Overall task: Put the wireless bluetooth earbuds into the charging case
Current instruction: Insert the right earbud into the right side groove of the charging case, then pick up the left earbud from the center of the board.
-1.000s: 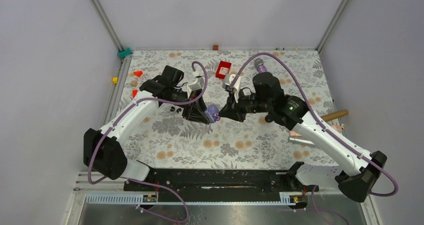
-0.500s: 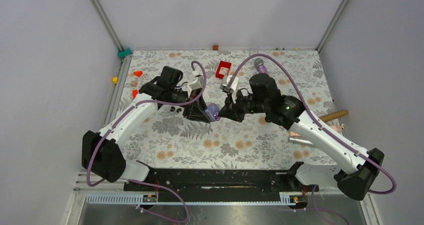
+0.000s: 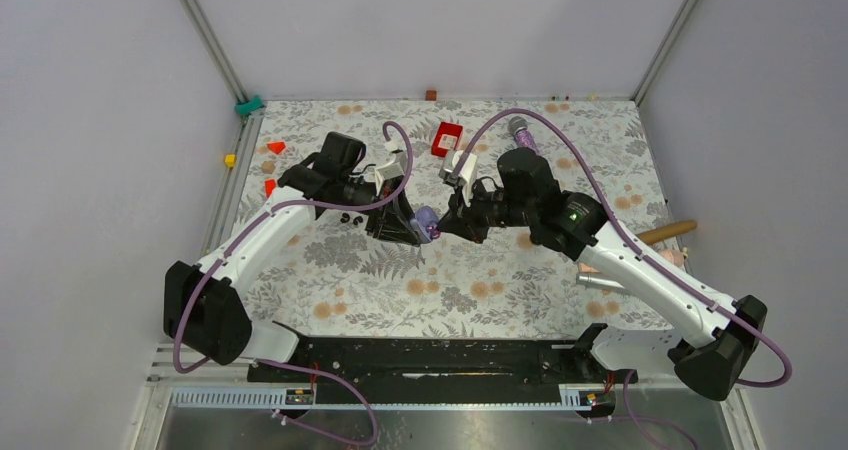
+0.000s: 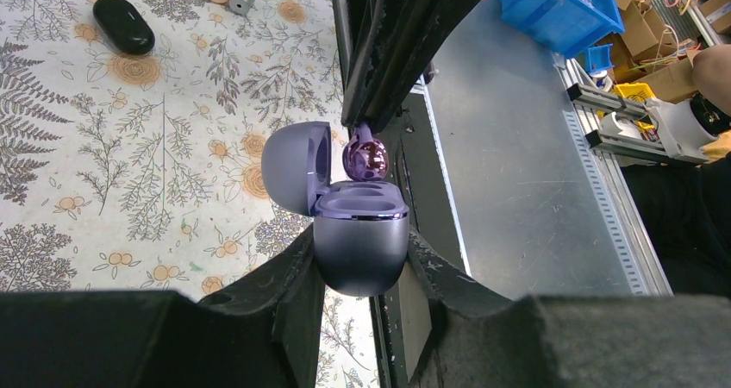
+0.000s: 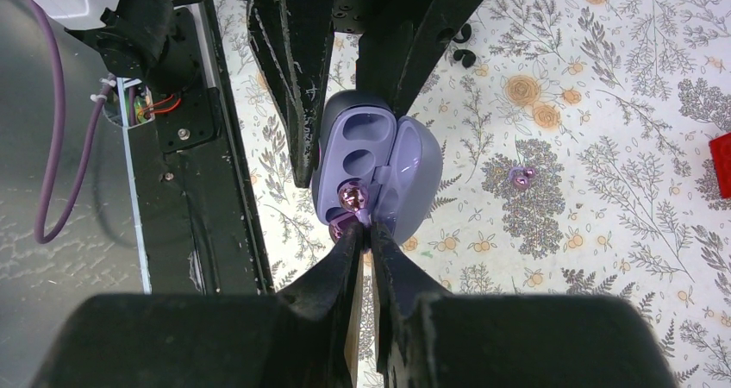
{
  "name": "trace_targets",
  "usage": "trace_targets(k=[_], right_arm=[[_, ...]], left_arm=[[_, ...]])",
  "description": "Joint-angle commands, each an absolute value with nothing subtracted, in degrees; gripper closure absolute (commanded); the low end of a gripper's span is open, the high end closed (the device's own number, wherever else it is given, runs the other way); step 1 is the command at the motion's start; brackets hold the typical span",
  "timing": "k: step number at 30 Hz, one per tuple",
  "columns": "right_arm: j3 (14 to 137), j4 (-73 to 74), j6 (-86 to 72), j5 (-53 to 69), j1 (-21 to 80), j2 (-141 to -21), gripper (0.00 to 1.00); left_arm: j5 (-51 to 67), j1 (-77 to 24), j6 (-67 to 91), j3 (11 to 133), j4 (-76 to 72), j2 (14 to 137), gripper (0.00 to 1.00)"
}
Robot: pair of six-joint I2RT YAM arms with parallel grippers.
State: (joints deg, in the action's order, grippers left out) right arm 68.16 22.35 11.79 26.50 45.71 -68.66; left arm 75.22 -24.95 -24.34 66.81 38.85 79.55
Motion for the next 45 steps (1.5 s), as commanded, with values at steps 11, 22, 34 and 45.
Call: trace_targets(k=[11, 22, 34, 45], right_arm=[[68.4, 20.5, 13.1, 26.2, 47.3, -70.3, 0.88], [68.7, 20.7, 12.7, 27.3, 47.9, -70.5, 0.86], [69.4, 21.8, 13.2, 27.8, 48.3, -70.5, 0.73], [73.9, 26.4, 14.3, 23.7, 48.0, -64.4, 0.60]], left_arm=[[76.1, -25.0, -24.4, 66.9, 36.6, 77.4, 1.00], [76.0, -25.0, -24.5, 66.8, 36.6, 77.3, 1.00], [75.9, -25.0, -24.5, 66.7, 36.6, 77.2, 1.00], [74.1, -24.9, -24.9, 66.7, 36.5, 76.3, 1.00]])
